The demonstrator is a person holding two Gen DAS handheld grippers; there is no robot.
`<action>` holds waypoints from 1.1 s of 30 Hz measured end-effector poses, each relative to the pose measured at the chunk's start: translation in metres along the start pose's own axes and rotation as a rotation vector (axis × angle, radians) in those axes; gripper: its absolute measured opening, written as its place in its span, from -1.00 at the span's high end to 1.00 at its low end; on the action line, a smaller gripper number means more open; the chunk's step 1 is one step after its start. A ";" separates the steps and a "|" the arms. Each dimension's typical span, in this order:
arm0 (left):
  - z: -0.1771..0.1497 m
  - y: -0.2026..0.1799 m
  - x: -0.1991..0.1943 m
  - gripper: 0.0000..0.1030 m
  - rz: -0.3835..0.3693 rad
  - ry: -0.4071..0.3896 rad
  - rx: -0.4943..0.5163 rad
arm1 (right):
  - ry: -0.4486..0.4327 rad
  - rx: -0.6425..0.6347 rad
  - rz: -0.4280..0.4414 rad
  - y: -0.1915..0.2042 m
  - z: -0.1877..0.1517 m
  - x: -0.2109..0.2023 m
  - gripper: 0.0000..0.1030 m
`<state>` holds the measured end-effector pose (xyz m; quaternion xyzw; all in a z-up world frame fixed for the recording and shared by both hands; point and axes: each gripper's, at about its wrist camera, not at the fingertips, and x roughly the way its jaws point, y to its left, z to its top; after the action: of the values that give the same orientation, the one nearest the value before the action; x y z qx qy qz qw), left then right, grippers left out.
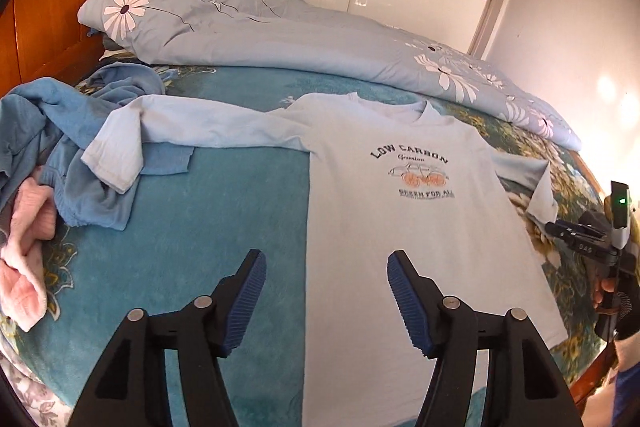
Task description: Fold clothes
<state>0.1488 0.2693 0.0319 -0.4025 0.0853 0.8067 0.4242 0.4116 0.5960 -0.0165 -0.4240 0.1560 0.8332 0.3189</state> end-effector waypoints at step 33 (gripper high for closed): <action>0.020 0.081 0.056 -0.31 -0.154 -0.150 -0.369 | -0.150 0.200 0.341 0.075 0.255 -0.078 0.90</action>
<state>0.0587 0.2621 -0.0117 -0.4175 -0.1266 0.8016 0.4087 0.2413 0.6444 0.1966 -0.2946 0.2831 0.8847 0.2244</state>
